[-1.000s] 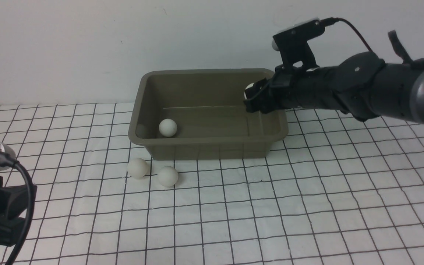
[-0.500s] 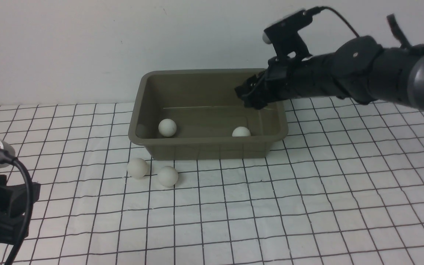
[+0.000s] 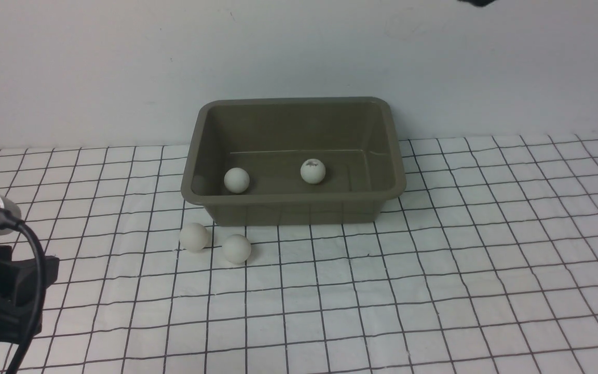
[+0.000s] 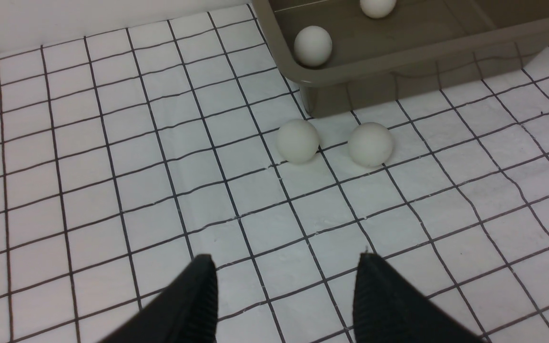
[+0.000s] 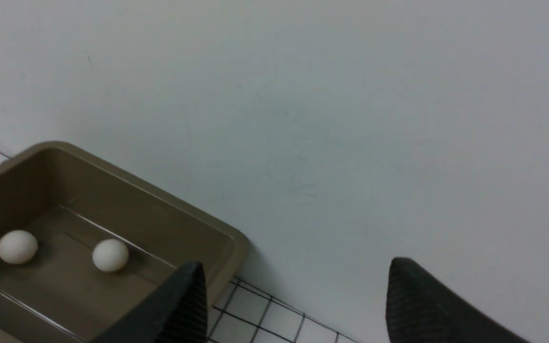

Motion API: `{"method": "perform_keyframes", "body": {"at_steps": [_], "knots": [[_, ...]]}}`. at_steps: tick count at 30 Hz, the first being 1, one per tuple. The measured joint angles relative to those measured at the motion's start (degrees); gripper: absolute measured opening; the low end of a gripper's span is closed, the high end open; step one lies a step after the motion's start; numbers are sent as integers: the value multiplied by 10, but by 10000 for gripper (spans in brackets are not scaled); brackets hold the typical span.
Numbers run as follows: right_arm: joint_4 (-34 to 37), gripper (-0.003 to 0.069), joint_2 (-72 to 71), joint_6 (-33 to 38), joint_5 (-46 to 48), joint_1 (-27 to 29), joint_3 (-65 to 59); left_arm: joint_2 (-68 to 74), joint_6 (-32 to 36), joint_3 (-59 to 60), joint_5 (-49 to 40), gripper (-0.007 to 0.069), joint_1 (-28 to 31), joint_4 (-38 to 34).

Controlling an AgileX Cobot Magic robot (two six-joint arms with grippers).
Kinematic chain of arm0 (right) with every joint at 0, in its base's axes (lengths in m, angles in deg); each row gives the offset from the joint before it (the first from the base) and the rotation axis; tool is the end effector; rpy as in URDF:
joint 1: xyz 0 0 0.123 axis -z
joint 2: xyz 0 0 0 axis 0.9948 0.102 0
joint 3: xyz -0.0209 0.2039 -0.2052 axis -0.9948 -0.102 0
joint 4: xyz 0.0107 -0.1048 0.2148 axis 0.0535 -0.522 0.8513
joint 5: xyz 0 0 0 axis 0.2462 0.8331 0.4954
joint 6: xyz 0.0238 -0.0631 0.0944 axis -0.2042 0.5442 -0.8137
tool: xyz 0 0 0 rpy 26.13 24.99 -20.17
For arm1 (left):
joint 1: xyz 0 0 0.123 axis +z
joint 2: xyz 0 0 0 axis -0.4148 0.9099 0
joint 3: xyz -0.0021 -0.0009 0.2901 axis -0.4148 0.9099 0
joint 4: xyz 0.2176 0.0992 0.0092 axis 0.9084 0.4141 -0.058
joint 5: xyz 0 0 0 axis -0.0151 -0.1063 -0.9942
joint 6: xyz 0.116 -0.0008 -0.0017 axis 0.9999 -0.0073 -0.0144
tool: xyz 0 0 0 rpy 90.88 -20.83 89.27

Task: Put the table tennis balls into the box on the white checkered tablecloth.
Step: 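Reach for and grasp a ping pong ball on the table beside the basket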

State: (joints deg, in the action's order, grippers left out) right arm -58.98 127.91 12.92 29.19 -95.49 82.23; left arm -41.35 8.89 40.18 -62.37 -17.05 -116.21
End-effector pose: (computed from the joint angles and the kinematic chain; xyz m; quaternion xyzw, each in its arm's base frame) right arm 0.2870 0.0725 0.4369 -0.2509 0.8038 0.0186 0.5391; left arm 0.1390 -0.0188 0.2898 0.0927 0.8747 -0.0718 0.4703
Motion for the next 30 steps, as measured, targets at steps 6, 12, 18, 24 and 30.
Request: {"method": "perform_keyframes", "body": {"at_steps": [6, 12, 18, 24, 30], "knots": [[-130, 462, -62, -74, 70, 2, -6, 0, 0, 0, 0, 352, 0, -12], [-184, 462, -155, -121, 92, 2, -103, 5, 42, 0, -2, 352, 0, -31], [-184, 462, -248, -151, 70, 2, -240, 57, 181, 0, -35, 352, 0, -165], [-165, 462, -303, -161, 66, 2, -322, 175, 303, 0, 31, 352, -1, -289], [-143, 462, -326, -161, 57, 2, -328, 315, 360, -44, 52, 352, -1, -309]]}}
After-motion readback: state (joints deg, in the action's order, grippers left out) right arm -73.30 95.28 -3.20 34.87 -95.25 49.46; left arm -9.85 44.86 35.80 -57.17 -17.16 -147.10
